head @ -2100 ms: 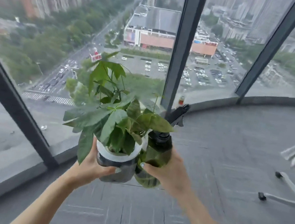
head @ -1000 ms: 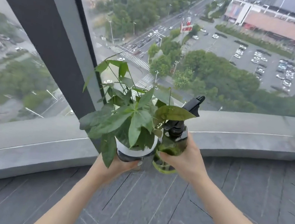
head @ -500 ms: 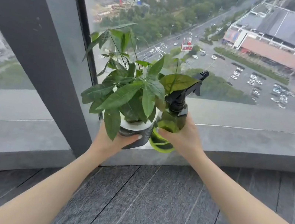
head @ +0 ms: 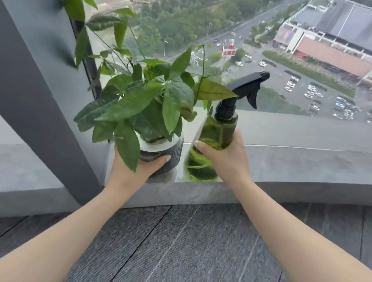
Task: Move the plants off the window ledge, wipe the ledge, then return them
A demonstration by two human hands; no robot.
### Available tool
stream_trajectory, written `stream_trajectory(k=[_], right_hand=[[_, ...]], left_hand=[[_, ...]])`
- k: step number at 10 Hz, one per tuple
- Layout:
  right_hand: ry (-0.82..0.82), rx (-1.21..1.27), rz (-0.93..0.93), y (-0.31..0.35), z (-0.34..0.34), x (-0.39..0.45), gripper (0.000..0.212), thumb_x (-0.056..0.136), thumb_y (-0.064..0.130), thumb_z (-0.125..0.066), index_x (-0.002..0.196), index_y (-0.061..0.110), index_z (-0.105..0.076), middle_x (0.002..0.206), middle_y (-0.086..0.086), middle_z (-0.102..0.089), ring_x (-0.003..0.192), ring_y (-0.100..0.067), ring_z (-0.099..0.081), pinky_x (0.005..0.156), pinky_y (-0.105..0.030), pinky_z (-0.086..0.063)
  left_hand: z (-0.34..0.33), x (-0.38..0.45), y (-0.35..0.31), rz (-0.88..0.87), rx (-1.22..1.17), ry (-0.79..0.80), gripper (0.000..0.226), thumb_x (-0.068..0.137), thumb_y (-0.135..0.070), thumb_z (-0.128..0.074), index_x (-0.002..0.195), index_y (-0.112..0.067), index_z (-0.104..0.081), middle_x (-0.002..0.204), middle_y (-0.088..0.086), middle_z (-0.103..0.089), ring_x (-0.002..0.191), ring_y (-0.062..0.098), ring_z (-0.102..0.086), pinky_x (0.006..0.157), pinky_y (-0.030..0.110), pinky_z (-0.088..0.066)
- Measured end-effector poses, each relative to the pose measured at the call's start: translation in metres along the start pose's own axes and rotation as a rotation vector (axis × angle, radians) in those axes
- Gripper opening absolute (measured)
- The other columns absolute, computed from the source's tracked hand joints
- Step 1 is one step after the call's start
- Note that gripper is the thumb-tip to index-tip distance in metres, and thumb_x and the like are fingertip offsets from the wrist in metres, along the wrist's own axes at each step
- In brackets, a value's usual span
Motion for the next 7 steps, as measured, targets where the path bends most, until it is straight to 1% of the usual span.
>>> stream_trajectory(k=[1, 2, 3, 4, 5, 6, 7], right_hand=[[0.0, -0.02, 0.025, 0.0, 0.0, 0.001, 0.052, 0.066, 0.036, -0.08, 0.104, 0.027, -0.045, 0.092, 0.018, -0.058, 0.084, 0.004, -0.056, 0.069, -0.016, -0.043], [0.01, -0.052, 0.035, -0.001, -0.002, 0.003, 0.056, 0.065, 0.041, -0.08, 0.106, 0.028, -0.044, 0.102, 0.009, -0.062, 0.095, -0.011, -0.06, 0.081, -0.029, -0.049], [0.037, -0.041, 0.017, -0.001, -0.005, 0.007, 0.057, 0.066, 0.039, -0.08, 0.107, 0.029, -0.042, 0.101, 0.011, -0.06, 0.095, -0.009, -0.059, 0.082, -0.027, -0.047], [0.07, -0.01, -0.016, -0.005, -0.007, 0.007, 0.064, 0.069, 0.036, -0.079, 0.115, 0.026, -0.036, 0.102, 0.016, -0.055, 0.096, -0.007, -0.057, 0.085, -0.027, -0.047], [0.125, -0.115, -0.089, -0.006, -0.009, -0.002, 0.09, 0.07, 0.046, -0.076, 0.136, 0.022, -0.019, 0.137, 0.001, -0.04, 0.125, -0.02, -0.043, 0.105, -0.041, -0.039], [0.12, -0.175, -0.161, 0.005, 0.017, -0.023, 0.093, 0.076, 0.048, -0.069, 0.143, 0.014, -0.014, 0.15, -0.005, -0.021, 0.138, -0.024, -0.026, 0.112, -0.041, -0.027], [0.046, -0.193, -0.175, 0.033, 0.068, -0.056, 0.074, 0.084, 0.043, -0.061, 0.14, 0.011, -0.025, 0.147, -0.006, -0.028, 0.136, -0.022, -0.028, 0.11, -0.035, -0.026]], left_hand=[[0.003, -0.001, -0.007, -0.033, -0.002, 0.008, 0.069, 0.063, -0.034, -0.081, 0.122, -0.017, -0.05, 0.115, -0.011, -0.055, 0.106, 0.002, -0.051, 0.078, -0.005, -0.033], [0.001, -0.003, -0.009, -0.037, -0.004, 0.031, 0.066, 0.064, -0.031, -0.081, 0.121, -0.016, -0.05, 0.107, -0.016, -0.057, 0.095, -0.011, -0.053, 0.07, -0.01, -0.031], [0.0, -0.003, -0.011, -0.025, -0.041, 0.053, 0.064, 0.064, -0.028, -0.082, 0.118, -0.015, -0.051, 0.1, -0.023, -0.054, 0.087, -0.028, -0.047, 0.068, -0.009, -0.032], [-0.002, -0.002, -0.005, -0.018, -0.048, 0.082, 0.058, 0.065, -0.022, -0.081, 0.113, -0.013, -0.051, 0.099, -0.017, -0.056, 0.087, -0.024, -0.051, 0.067, -0.006, -0.036], [-0.005, -0.008, 0.006, 0.1, 0.103, 0.226, 0.043, 0.066, -0.019, -0.079, 0.1, -0.017, -0.053, 0.097, -0.003, -0.058, 0.094, 0.006, -0.057, 0.067, 0.006, -0.04], [0.006, -0.031, -0.003, 0.217, 0.205, 0.381, 0.065, 0.067, -0.025, -0.074, 0.122, -0.023, -0.04, 0.122, -0.009, -0.04, 0.115, 0.016, -0.044, 0.091, 0.026, -0.042], [0.029, -0.084, -0.02, 0.433, 0.267, 0.577, 0.09, 0.079, -0.036, -0.066, 0.145, -0.027, -0.006, 0.127, -0.013, -0.028, 0.096, 0.011, -0.054, 0.074, 0.015, -0.046]])
Point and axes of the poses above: each hand's wrist, its own x-axis towards the middle knuckle, its own z-axis out of the back of the hand, y = z × x, the point moved 9 cm from there along x, towards the middle knuckle
